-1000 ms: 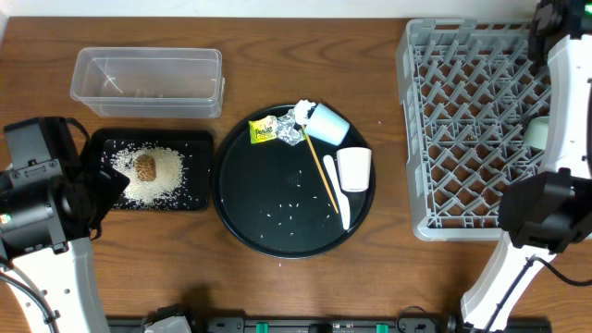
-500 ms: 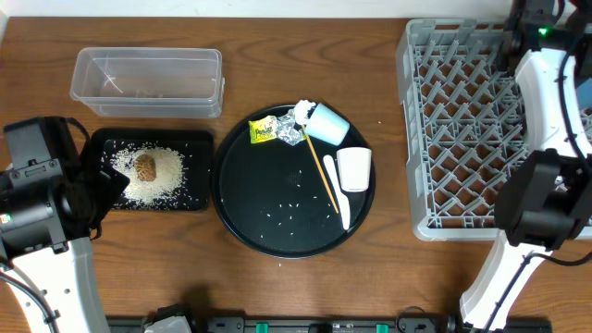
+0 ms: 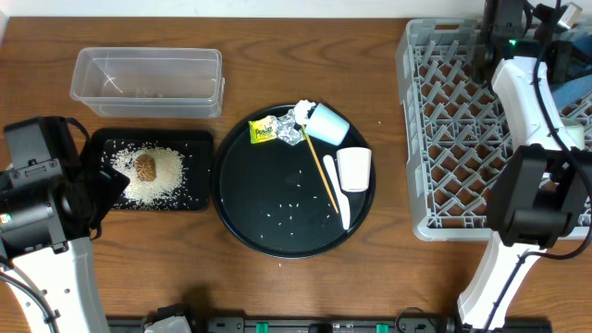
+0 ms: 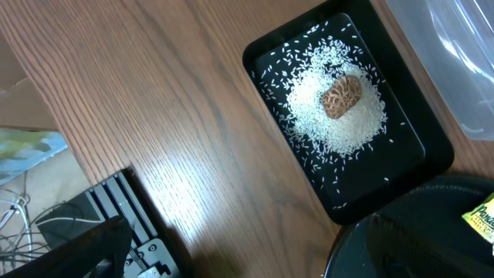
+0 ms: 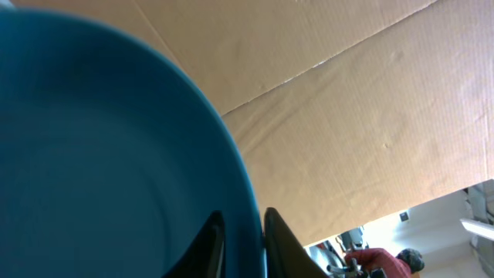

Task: Sort waste into correct bins and load items into the dishwasher rack
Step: 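Carry the blue bowl right over the dish rack, then lower the blue bowl into the back of the dish rack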

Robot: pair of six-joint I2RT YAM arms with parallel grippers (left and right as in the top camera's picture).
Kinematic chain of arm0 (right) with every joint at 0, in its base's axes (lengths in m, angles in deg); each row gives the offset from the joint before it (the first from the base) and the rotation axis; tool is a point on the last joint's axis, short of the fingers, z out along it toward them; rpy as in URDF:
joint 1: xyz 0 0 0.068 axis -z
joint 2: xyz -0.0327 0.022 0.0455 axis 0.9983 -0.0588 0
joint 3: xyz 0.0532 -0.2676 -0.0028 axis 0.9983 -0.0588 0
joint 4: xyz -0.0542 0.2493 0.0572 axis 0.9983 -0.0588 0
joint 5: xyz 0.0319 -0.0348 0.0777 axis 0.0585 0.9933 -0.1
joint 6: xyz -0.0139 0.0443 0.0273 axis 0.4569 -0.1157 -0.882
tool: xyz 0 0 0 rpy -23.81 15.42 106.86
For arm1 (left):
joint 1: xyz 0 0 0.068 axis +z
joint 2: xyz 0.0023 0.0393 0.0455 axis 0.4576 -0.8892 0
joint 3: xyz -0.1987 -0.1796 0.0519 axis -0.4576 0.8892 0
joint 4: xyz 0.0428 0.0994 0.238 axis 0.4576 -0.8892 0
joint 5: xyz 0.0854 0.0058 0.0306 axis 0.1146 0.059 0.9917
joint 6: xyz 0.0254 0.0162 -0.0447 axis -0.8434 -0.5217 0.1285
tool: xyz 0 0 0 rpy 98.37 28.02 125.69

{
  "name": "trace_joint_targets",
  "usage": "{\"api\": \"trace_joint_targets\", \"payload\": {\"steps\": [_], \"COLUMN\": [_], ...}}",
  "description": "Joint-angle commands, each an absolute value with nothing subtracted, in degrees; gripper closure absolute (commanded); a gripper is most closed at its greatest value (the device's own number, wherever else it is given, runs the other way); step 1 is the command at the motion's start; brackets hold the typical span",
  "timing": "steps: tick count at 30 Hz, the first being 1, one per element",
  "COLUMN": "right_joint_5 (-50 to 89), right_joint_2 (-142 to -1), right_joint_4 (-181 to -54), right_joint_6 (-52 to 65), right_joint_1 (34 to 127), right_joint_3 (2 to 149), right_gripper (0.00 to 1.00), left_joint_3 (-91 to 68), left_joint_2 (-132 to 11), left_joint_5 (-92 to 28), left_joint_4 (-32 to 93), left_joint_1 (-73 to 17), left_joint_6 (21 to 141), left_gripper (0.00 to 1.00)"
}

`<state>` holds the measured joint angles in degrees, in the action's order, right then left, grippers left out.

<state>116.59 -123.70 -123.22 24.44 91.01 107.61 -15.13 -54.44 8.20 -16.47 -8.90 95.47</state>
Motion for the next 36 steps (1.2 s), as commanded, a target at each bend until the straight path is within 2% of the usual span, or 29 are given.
{"api": "trace_joint_targets", "payload": {"steps": [1,5,7,14,15,19,23,27,30,36], "right_joint_5": [118.1,115.8,115.4,113.9,113.7,107.6,95.1,81.0,68.2,52.7], "right_joint_2": [-124.0,-124.1,-124.1,-124.0,-124.1,-124.1,-124.0,-123.9,-123.9,-123.9], "right_joint_4": [-122.2,-120.4,-119.9,-119.9,-119.8,-122.4,-131.3,-139.4,-142.8,-148.4], "right_joint_6": [25.7,28.2,28.2,29.2,29.9,33.6,30.3,20.6,20.2,21.5], "right_joint_1": [88.8,86.2,85.0,82.8,82.8,83.1,84.4,87.1,89.2,92.6], "right_joint_3": [107.3,107.3,107.3,107.3,107.3,107.3,107.3,107.8,109.6,115.7], "right_gripper": [0.85,0.86,0.83,0.32,0.28,0.23,0.04,0.01,0.01,0.02], "left_joint_3": [-15.4,-15.4,-15.4,-15.4,-15.4,-15.4,-15.4,-15.4,-15.4,-15.4], "left_joint_2": [-54.5,-54.5,-54.5,-54.5,-54.5,-54.5,-54.5,-54.5,-54.5,-54.5], "left_joint_5": [9.3,9.3,9.3,9.3,9.3,9.3,9.3,9.3,9.3,9.3], "left_joint_4": [-16.6,-16.6,-16.6,-16.6,-16.6,-16.6,-16.6,-16.6,-16.6,-16.6], "left_joint_1": [-8.6,-8.6,-8.6,-8.6,-8.6,-8.6,-8.6,-8.6,-8.6,-8.6], "left_joint_6": [95.7,95.7,95.7,95.7,95.7,95.7,95.7,95.7,95.7,95.7], "left_gripper": [0.02,0.02,0.02,0.02,0.02,0.02,0.02,0.02,0.02,0.02]}}
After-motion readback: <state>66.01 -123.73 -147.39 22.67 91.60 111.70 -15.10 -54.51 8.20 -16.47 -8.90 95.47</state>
